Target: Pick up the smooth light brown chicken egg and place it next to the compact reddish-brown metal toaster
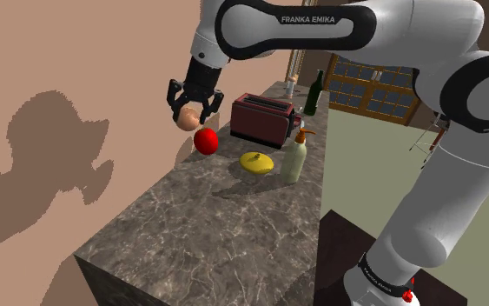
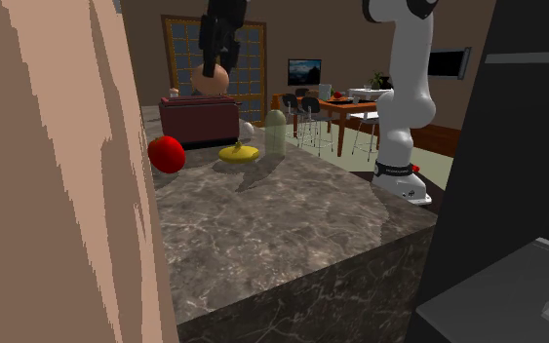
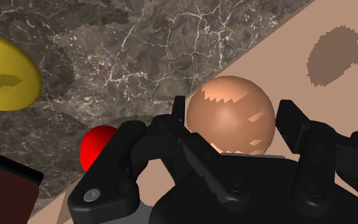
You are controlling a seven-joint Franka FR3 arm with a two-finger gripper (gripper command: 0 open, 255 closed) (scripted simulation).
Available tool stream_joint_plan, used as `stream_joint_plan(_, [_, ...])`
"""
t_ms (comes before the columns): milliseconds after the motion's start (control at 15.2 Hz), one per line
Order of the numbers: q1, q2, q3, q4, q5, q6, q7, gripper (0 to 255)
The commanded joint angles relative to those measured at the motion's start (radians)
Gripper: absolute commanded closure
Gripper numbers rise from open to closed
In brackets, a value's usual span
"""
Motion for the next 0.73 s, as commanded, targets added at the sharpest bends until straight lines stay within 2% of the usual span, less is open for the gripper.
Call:
stream_joint_plan(0, [-0.014,-0.014,-0.012,-0.002,0.014,-0.013,-0.027,255])
stream_joint_plan(660, [-0.135,-0.109,-0.139,-0.101,0.115,-0.036,-0.298,255])
